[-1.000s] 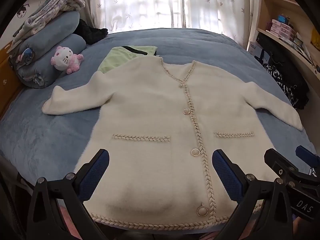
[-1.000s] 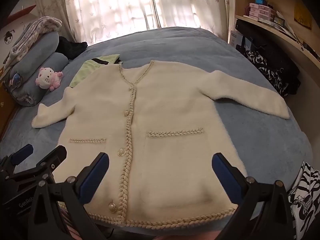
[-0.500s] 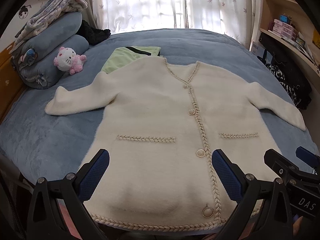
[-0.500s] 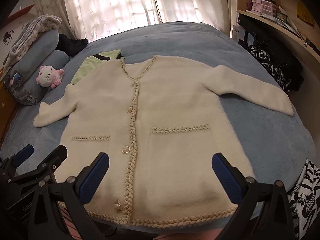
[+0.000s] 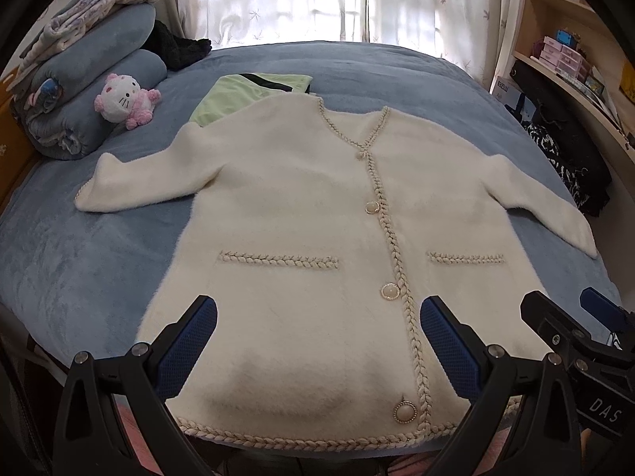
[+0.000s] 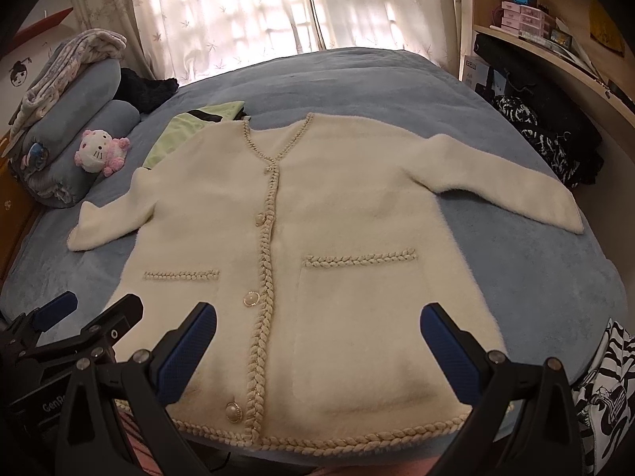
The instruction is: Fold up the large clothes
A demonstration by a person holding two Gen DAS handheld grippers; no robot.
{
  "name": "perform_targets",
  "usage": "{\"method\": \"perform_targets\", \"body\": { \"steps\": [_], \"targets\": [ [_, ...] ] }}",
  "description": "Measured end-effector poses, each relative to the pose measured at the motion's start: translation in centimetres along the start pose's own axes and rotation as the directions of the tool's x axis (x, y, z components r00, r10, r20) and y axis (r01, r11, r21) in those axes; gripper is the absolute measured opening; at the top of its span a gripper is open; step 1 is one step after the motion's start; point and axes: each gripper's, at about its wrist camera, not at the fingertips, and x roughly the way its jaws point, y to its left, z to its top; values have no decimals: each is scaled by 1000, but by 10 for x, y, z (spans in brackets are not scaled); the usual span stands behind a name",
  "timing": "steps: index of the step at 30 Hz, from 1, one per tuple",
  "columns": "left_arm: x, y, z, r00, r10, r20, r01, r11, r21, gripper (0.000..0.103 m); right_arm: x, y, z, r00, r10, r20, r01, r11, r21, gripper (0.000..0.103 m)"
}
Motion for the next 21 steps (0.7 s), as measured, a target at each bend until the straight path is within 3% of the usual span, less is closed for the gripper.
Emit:
{"method": "perform_targets", "body": {
  "steps": [7, 13, 21],
  "targets": [
    [-3, 1, 0, 1000, -9, 9, 9, 1000, -10, 101, -2, -3, 1, 1000, 22, 7, -23, 1000, 19, 103],
    [-14, -3, 0, 997, 21, 69, -21, 1000, -5, 101, -7, -2, 2, 998, 43, 38, -44, 999, 21, 103],
    [-13, -5, 3, 997, 47, 59, -47, 999, 7, 101, -19, 11, 2, 990, -7, 141, 16, 998, -61, 103]
  ]
}}
